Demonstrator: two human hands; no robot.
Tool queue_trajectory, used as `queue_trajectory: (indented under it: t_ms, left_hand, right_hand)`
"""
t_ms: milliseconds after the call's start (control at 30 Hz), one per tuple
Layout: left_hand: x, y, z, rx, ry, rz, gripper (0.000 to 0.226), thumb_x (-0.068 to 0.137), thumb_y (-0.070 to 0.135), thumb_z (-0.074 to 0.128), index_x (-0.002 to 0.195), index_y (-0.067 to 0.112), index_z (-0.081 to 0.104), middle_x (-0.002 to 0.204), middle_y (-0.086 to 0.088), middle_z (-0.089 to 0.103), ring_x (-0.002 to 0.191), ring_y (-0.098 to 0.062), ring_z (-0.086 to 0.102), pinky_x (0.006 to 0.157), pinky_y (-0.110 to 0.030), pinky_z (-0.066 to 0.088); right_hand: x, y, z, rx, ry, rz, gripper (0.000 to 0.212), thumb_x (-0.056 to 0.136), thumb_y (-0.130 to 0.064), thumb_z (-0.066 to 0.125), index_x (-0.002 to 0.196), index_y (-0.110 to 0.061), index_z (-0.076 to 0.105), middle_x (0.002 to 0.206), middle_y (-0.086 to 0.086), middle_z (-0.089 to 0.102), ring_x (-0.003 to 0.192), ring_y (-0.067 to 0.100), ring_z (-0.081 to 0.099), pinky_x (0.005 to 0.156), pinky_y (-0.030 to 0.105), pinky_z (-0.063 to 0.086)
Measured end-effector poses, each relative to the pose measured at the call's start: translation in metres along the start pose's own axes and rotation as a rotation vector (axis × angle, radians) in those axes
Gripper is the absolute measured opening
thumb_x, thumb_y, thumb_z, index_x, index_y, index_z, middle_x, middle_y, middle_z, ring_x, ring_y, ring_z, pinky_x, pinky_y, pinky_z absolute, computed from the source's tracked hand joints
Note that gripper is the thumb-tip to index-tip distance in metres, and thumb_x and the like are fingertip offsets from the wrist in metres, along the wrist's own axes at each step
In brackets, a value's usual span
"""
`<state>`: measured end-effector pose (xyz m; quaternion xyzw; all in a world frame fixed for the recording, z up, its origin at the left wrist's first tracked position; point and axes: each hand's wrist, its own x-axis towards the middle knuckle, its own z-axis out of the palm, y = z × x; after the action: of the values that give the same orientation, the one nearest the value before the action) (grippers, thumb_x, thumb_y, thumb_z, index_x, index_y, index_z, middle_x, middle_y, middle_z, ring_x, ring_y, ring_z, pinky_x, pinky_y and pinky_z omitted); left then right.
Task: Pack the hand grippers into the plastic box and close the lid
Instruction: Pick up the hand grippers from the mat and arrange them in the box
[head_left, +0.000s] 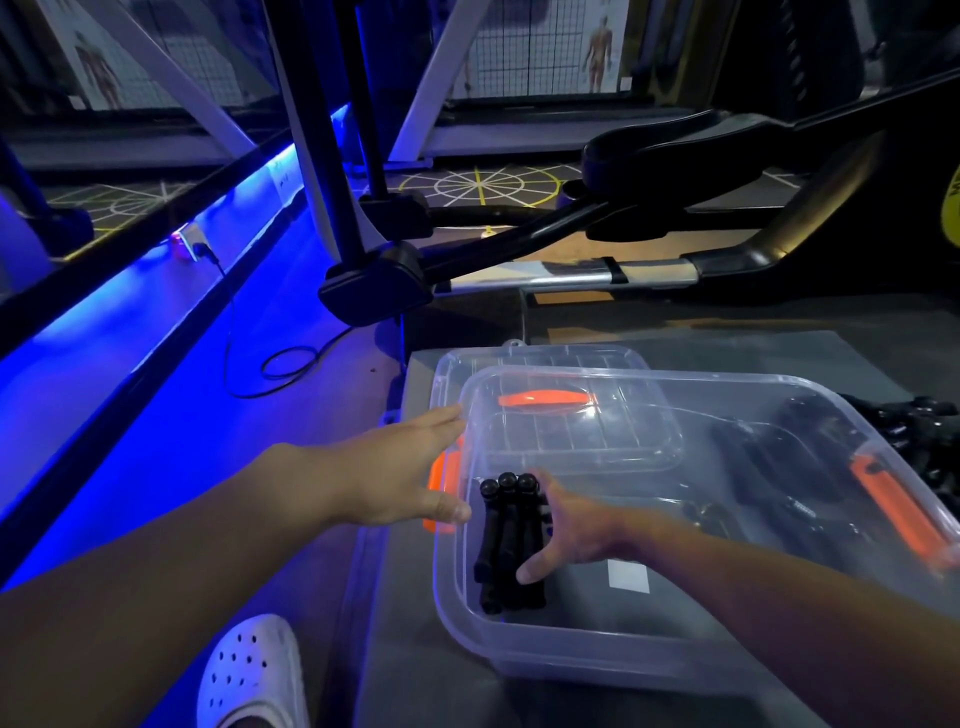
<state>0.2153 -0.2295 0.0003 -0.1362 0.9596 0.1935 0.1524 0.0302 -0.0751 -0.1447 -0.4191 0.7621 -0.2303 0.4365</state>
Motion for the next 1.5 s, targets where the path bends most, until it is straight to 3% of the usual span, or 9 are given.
queue_trajectory:
  t_ms: [133, 533, 767, 900, 1033, 1167, 1267, 1400, 1500]
  left_hand:
    - [-0.001, 0.001, -0.001, -0.008, -0.003, -0.007, 0.099, 0.087, 0.048, 0.065, 0.157, 0.017, 0.002, 0.163, 0.009, -0.013, 0.149, -0.004, -0.002, 0.112, -0.014, 0.006]
    - [0.0, 0.001, 0.001, -0.027, 0.003, -0.005, 0.099, 0.087, 0.045, 0.067, 0.157, 0.016, 0.002, 0.163, 0.008, -0.013, 0.149, -0.004, -0.001, 0.11, -0.012, 0.006]
    - [0.001, 0.001, 0.001, -0.027, 0.02, -0.004, 0.1, 0.087, 0.046, 0.067, 0.157, 0.016, 0.003, 0.164, 0.008, -0.012, 0.149, -0.004, -0.002, 0.11, -0.012, 0.005]
    - [0.0, 0.002, 0.0, -0.022, 0.028, 0.001, 0.099, 0.087, 0.046, 0.067, 0.157, 0.015, 0.004, 0.164, 0.007, -0.011, 0.149, -0.004, -0.001, 0.107, -0.01, 0.004]
    - [0.003, 0.005, -0.004, -0.002, 0.029, -0.008, 0.099, 0.084, 0.045, 0.07, 0.156, 0.013, 0.009, 0.164, 0.006, -0.006, 0.15, -0.007, 0.005, 0.105, -0.009, 0.008]
    - [0.01, 0.022, -0.009, 0.05, 0.084, 0.022, 0.094, 0.083, 0.049, 0.07, 0.155, 0.016, 0.019, 0.164, 0.003, 0.007, 0.149, -0.011, 0.009, 0.115, -0.022, 0.014]
    - [0.022, 0.047, -0.012, 0.078, 0.157, 0.088, 0.083, 0.084, 0.05, 0.068, 0.151, 0.018, 0.032, 0.158, 0.002, 0.027, 0.145, -0.011, 0.021, 0.111, -0.019, 0.017]
    - [0.046, 0.086, -0.011, 0.027, 0.292, 0.196, 0.083, 0.07, 0.072, 0.055, 0.138, 0.026, 0.05, 0.143, 0.009, 0.048, 0.133, -0.006, 0.04, 0.109, -0.02, 0.027]
    - [0.065, 0.128, -0.005, -0.044, 0.35, 0.272, 0.05, 0.086, 0.047, 0.065, 0.13, 0.025, 0.056, 0.131, 0.013, 0.054, 0.121, -0.003, 0.048, 0.1, -0.015, 0.031]
  right_hand:
    - [-0.002, -0.002, 0.0, 0.031, 0.004, -0.02, 0.119, 0.047, -0.038, 0.094, 0.14, -0.03, 0.02, 0.127, -0.006, 0.056, 0.119, 0.015, 0.054, 0.106, 0.039, 0.043]
    - [-0.004, -0.006, 0.007, 0.14, 0.024, -0.021, 0.127, 0.051, -0.032, 0.093, 0.147, -0.022, 0.011, 0.126, -0.006, 0.056, 0.117, 0.013, 0.055, 0.105, 0.035, 0.044]
    - [-0.005, -0.007, 0.007, 0.131, 0.03, -0.045, 0.107, 0.056, -0.023, 0.092, 0.137, -0.022, 0.022, 0.118, -0.003, 0.058, 0.111, 0.012, 0.059, 0.1, 0.037, 0.048]
    - [-0.006, -0.01, 0.004, 0.094, 0.009, -0.026, 0.123, 0.058, -0.026, 0.093, 0.147, -0.02, 0.008, 0.13, -0.005, 0.052, 0.12, 0.013, 0.052, 0.104, 0.03, 0.042]
    - [-0.015, -0.015, -0.007, -0.047, -0.033, 0.003, 0.132, 0.068, -0.035, 0.087, 0.151, -0.014, -0.015, 0.153, 0.001, 0.029, 0.139, 0.017, 0.031, 0.104, 0.021, 0.027]
    - [-0.033, -0.008, -0.027, -0.087, -0.01, 0.046, 0.128, 0.071, -0.045, 0.082, 0.152, -0.023, -0.014, 0.157, 0.011, 0.025, 0.138, 0.022, 0.038, 0.107, 0.03, 0.035]
    - [-0.06, -0.001, -0.05, -0.143, 0.089, 0.025, 0.111, 0.076, -0.045, 0.078, 0.154, -0.024, 0.001, 0.143, 0.007, 0.044, 0.115, 0.017, 0.055, 0.096, 0.026, 0.043]
    - [-0.111, 0.003, -0.093, -0.15, 0.437, -0.073, 0.062, 0.084, -0.031, 0.073, 0.137, -0.019, 0.044, 0.107, -0.001, 0.064, 0.082, 0.009, 0.057, 0.074, 0.021, 0.044]
    - [-0.157, 0.01, -0.127, -0.034, 0.752, -0.187, 0.023, 0.087, -0.016, 0.066, 0.109, -0.015, 0.064, 0.081, -0.005, 0.068, 0.07, 0.011, 0.061, 0.071, 0.031, 0.052]
